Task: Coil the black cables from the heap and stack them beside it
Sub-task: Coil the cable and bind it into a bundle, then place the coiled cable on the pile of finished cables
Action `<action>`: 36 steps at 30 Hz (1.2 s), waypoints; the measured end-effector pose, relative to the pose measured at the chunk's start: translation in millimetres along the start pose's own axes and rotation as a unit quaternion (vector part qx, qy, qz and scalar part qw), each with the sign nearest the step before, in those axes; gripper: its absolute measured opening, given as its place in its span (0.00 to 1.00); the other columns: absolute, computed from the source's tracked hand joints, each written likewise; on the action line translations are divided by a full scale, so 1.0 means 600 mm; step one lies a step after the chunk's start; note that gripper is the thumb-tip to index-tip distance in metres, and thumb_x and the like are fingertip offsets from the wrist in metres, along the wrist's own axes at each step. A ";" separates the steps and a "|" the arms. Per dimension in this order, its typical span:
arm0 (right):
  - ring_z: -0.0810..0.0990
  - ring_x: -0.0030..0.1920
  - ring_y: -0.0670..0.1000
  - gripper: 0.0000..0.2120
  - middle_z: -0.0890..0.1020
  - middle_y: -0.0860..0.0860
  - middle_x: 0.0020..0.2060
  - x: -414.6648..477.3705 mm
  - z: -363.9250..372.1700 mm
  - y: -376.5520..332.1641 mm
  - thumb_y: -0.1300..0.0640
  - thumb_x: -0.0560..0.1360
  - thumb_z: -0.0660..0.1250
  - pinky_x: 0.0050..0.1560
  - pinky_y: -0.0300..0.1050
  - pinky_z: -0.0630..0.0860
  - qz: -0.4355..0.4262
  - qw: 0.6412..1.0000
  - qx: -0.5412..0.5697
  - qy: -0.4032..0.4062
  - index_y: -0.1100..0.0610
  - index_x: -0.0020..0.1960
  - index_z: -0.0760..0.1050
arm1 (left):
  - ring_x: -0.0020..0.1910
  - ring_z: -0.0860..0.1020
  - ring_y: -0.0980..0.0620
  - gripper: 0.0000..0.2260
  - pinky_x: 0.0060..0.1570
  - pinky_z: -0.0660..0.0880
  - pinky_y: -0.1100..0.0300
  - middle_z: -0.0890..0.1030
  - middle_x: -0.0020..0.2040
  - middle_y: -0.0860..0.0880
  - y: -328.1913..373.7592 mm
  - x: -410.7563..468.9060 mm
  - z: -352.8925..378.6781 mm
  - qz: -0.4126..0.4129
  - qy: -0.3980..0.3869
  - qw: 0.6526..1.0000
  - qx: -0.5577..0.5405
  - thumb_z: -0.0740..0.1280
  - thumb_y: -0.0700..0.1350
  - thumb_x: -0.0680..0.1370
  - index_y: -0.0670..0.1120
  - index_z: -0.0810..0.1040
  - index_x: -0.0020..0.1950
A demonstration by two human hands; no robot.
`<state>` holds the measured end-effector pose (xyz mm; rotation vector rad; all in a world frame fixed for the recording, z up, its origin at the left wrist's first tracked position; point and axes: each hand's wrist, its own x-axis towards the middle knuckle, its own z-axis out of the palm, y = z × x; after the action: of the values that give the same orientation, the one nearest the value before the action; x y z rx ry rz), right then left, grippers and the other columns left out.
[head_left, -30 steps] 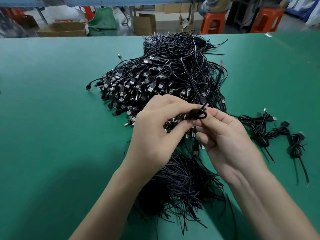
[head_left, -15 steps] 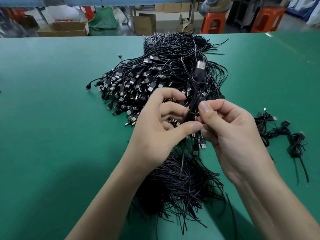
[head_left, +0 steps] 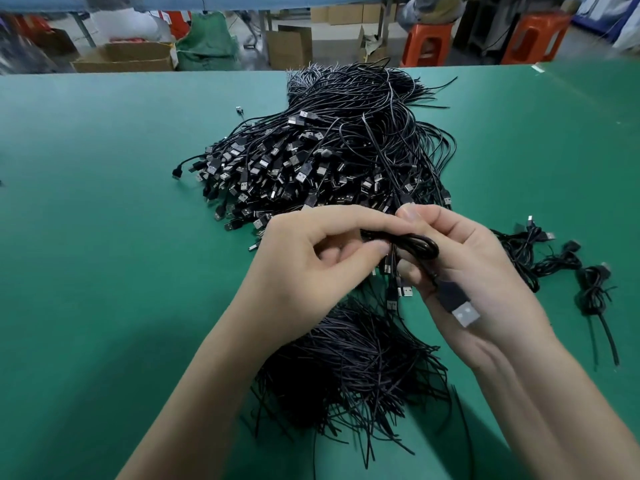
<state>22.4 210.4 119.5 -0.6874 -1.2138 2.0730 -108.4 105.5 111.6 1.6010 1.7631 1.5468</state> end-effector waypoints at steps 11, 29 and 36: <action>0.70 0.29 0.43 0.02 0.79 0.53 0.38 0.007 -0.003 0.019 0.55 0.70 0.74 0.28 0.31 0.70 -0.005 1.000 0.007 -0.006 0.54 0.40 0.84 | 0.39 0.79 0.56 0.23 0.40 0.76 0.57 0.86 0.44 0.53 -0.005 0.004 0.024 -0.055 0.099 0.990 -0.079 0.79 0.41 0.73 0.52 0.75 0.64; 0.72 0.35 0.46 0.07 0.77 0.48 0.36 0.005 -0.006 0.012 0.50 0.75 0.71 0.29 0.37 0.67 0.063 0.995 0.001 -0.082 0.53 0.43 0.82 | 0.51 0.82 0.53 0.09 0.50 0.77 0.62 0.83 0.50 0.48 -0.025 0.003 0.001 0.175 0.078 0.969 0.153 0.74 0.34 0.78 0.45 0.88 0.53; 0.83 0.41 0.50 0.05 0.83 0.54 0.43 0.021 -0.040 -0.004 0.53 0.72 0.73 0.33 0.40 0.78 0.002 0.995 -0.088 -0.043 0.53 0.47 0.80 | 0.62 0.81 0.58 0.16 0.63 0.76 0.63 0.85 0.60 0.54 -0.038 0.000 0.028 0.097 0.047 0.991 0.080 0.68 0.29 0.80 0.44 0.84 0.63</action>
<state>31.8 233.9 109.5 -0.6864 -1.4591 2.0332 -107.4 118.5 86.5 1.8539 1.8706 1.6264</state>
